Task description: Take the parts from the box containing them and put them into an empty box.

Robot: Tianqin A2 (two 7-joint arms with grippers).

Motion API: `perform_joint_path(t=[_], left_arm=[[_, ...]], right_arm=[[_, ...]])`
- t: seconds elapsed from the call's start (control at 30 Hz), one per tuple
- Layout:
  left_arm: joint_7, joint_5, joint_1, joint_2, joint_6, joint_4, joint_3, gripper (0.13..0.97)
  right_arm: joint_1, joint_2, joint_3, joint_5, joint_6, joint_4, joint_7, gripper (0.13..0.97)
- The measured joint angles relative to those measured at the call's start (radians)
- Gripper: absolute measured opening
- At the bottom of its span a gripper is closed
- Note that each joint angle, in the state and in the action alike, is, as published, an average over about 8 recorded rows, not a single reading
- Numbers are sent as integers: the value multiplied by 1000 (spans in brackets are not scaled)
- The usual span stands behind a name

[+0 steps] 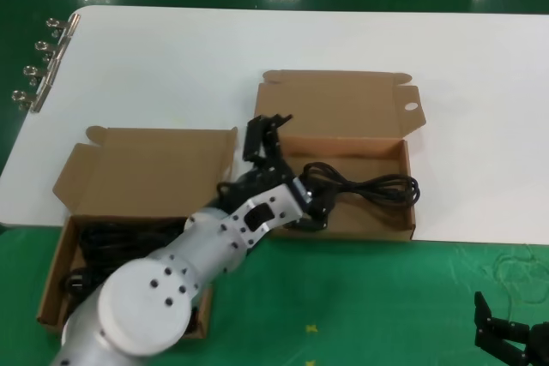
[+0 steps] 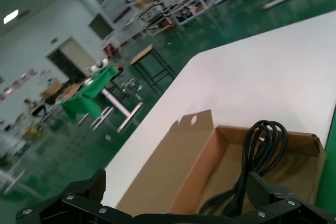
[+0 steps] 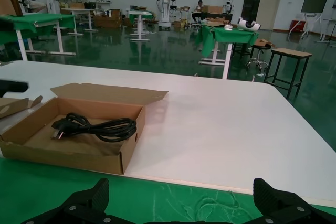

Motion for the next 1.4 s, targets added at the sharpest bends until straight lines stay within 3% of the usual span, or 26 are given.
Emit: perform_joint_path(t=[1.4], left_arm=[[-141, -464, 614, -138, -282, -365, -264, 966]], right_arm=[[0, 0, 0, 0, 0, 0, 0, 966]])
